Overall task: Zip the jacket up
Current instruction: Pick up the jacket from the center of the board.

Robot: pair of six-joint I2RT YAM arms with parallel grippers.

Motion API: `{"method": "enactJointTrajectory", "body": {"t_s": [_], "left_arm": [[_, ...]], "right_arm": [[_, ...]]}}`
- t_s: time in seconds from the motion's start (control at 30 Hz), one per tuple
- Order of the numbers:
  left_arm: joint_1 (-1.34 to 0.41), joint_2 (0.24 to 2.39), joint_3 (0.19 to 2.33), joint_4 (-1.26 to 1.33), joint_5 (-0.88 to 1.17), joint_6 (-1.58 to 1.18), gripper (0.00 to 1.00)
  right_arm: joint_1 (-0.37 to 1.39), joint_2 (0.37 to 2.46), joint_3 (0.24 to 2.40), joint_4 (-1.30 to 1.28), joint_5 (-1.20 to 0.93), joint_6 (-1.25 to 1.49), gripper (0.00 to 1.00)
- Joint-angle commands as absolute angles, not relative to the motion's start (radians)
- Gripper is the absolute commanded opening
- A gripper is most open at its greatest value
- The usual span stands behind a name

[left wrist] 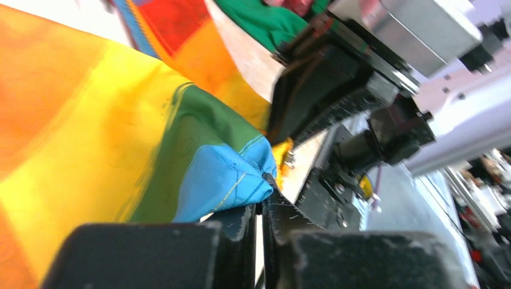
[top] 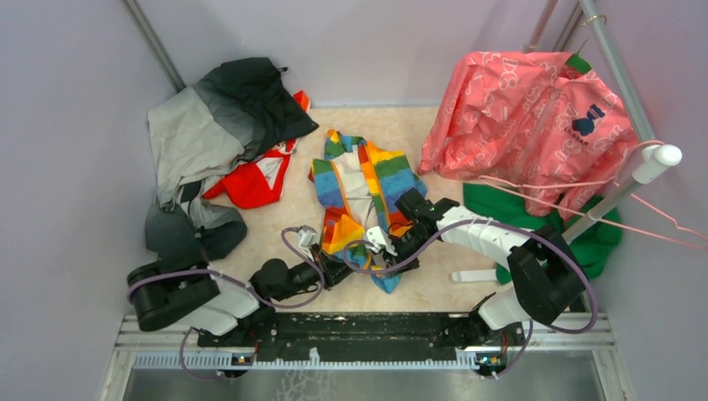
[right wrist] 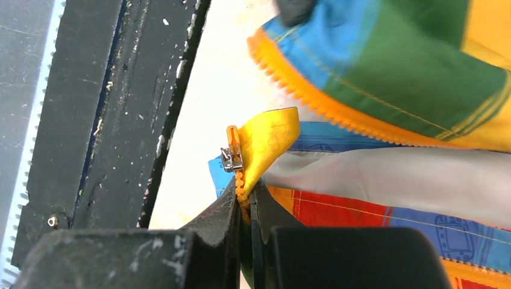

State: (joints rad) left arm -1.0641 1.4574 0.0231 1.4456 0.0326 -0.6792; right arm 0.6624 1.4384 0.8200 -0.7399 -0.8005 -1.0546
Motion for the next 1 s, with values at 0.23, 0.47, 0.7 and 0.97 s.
{"method": "enactJointTrajectory", "body": {"t_s": [0.23,0.47,0.7,0.97], "left_arm": [[-1.057,0.889,0.037,0.710,-0.125,-0.574,0.63],[-1.057,0.487,0.042,0.492,-0.024,-0.578,0.83],[-1.057,0.742,0.106,0.714,0.168,-0.590,0.81],[-1.091,1.201,0.112,1.270,0.287,-0.400,0.80]], "right_arm": [[0.660,1.422,0.890,-0.792,-0.814,-1.116,0.04],[0.687,1.468,0.976,-0.917,-0.730,-1.222,0.05],[0.725,1.515,1.039,-1.011,-0.731,-1.269,0.07],[0.727,1.532,1.068,-1.053,-0.789,-1.287,0.07]]}}
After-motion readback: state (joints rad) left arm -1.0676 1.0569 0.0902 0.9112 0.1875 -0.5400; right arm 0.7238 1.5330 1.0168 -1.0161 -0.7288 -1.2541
